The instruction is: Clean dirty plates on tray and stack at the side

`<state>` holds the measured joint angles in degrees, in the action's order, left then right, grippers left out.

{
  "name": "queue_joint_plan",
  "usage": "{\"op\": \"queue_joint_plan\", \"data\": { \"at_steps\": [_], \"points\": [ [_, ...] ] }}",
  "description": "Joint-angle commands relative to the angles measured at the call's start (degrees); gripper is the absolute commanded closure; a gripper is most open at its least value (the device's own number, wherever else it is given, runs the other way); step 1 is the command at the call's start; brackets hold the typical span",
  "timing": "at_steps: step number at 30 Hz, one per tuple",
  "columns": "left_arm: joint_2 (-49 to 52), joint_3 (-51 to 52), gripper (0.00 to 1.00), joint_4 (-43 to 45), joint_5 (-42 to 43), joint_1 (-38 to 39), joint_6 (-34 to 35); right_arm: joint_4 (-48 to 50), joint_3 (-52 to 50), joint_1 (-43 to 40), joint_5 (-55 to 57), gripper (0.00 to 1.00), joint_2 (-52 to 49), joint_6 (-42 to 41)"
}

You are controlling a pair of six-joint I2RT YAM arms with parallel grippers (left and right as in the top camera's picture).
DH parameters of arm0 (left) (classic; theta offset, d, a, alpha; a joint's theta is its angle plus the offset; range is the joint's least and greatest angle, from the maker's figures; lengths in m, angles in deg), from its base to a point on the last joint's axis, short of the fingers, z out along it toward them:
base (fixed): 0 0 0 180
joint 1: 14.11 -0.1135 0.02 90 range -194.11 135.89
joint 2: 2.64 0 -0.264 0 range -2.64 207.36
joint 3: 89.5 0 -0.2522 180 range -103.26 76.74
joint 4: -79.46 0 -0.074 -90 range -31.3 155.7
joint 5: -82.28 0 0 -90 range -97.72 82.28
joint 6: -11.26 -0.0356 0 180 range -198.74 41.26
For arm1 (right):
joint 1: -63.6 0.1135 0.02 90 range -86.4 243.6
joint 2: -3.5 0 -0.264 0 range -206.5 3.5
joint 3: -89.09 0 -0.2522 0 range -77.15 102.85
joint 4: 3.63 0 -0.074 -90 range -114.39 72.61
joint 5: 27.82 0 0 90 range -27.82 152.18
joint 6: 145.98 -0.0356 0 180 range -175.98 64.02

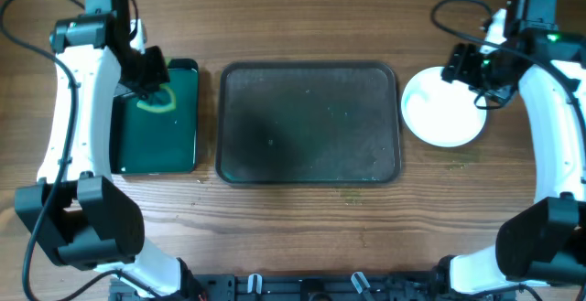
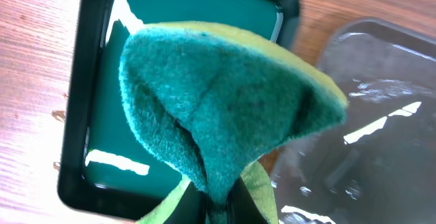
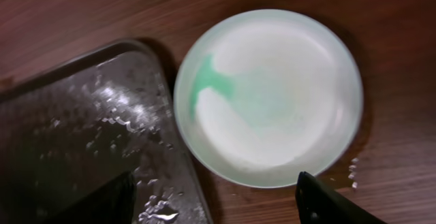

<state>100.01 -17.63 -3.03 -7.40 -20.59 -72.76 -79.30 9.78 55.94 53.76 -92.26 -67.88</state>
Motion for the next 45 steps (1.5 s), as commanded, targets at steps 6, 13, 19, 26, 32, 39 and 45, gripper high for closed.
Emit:
{"op": "queue_joint_plan", "data": {
  "at_steps": [6,13,19,26,32,39,45],
  "points": [
    [3.6,17.9,0.96,16.5,-0.2,-2.4,-5.8,0.8,0.5,7.1,-3.3,0.2,0.1,4.3],
    [-1.2,9.7,0.38,11.1,0.3,-1.7,-7.2,-3.1,2.8,7.1,-3.3,0.0,6.0,6.1],
    [-13.2,2.9,0.0,6.7,0.3,-0.1,-7.1,-10.7,9.6,7.1,-3.2,0.01,22.7,8.9],
    [-13.8,2.9,0.0,6.7,0.3,-0.1,-7.1,-11.3,9.6,7.1,-3.3,0.0,41.2,8.7],
    [-13.8,2.9,0.0,6.7,0.3,-0.1,-7.1,-15.3,9.4,7.1,0.2,0.0,41.6,8.9],
    [-13.8,2.9,0.0,6.7,0.3,-0.1,-7.1,20.4,-20.4,7.1,0.1,0.0,51.6,13.8],
    [-13.8,2.9,0.0,6.7,0.3,-0.1,-7.1,64.1,-65.7,7.1,-3.5,0.0,76.1,11.7]
  ]
}}
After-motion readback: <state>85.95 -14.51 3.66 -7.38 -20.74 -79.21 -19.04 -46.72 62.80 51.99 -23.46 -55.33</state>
